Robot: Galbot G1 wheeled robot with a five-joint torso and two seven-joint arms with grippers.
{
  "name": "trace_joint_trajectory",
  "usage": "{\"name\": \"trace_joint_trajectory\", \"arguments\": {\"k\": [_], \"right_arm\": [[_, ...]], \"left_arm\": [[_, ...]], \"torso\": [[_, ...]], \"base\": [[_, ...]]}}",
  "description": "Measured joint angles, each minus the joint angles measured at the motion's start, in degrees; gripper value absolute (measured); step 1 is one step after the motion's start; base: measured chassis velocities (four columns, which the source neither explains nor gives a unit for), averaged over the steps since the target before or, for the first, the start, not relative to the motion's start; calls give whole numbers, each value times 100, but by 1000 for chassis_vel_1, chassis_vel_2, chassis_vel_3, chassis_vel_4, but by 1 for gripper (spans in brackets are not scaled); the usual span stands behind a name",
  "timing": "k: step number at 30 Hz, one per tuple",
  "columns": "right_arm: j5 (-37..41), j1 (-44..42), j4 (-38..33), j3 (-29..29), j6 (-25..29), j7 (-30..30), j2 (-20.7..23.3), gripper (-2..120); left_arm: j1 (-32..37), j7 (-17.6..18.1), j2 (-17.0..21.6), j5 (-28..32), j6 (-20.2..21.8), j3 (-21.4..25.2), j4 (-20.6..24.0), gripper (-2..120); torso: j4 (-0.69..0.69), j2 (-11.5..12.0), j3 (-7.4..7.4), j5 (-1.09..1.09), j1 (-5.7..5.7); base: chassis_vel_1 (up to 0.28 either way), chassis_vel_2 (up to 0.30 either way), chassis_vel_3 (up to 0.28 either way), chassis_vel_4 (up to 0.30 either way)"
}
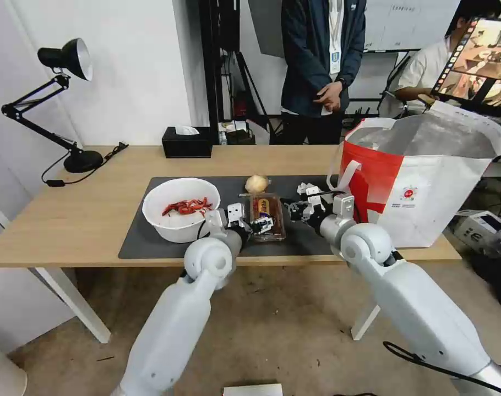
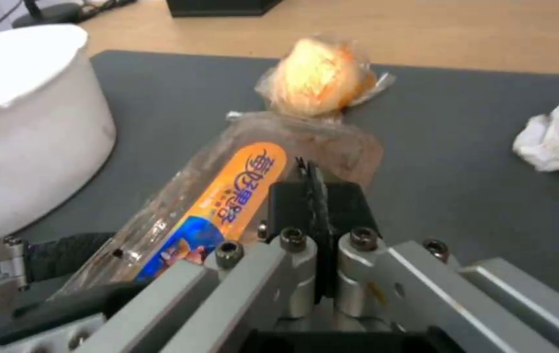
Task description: Pick up the trash from the table and place it into the takeout bag.
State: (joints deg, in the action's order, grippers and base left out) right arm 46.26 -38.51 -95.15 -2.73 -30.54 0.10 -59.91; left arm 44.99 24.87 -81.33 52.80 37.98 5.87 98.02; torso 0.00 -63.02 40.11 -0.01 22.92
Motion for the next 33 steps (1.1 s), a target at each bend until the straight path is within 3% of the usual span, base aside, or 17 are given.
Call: {"name": "trace_joint_trajectory", "arguments": {"k": [10, 33], "right_arm": [[631, 374, 277, 243, -521, 471, -240, 0], [1454, 535, 469, 269, -766, 1037, -324, 0]], "left_arm": [[-58, -15, 106, 95, 99, -49, -41, 100], [-240, 10, 195, 399, 222, -138, -155, 100]], "torso": [[1, -1, 0, 0, -1], [0, -1, -1, 1, -1]], "base": [[0, 0, 0, 0], [0, 0, 0, 0]]}}
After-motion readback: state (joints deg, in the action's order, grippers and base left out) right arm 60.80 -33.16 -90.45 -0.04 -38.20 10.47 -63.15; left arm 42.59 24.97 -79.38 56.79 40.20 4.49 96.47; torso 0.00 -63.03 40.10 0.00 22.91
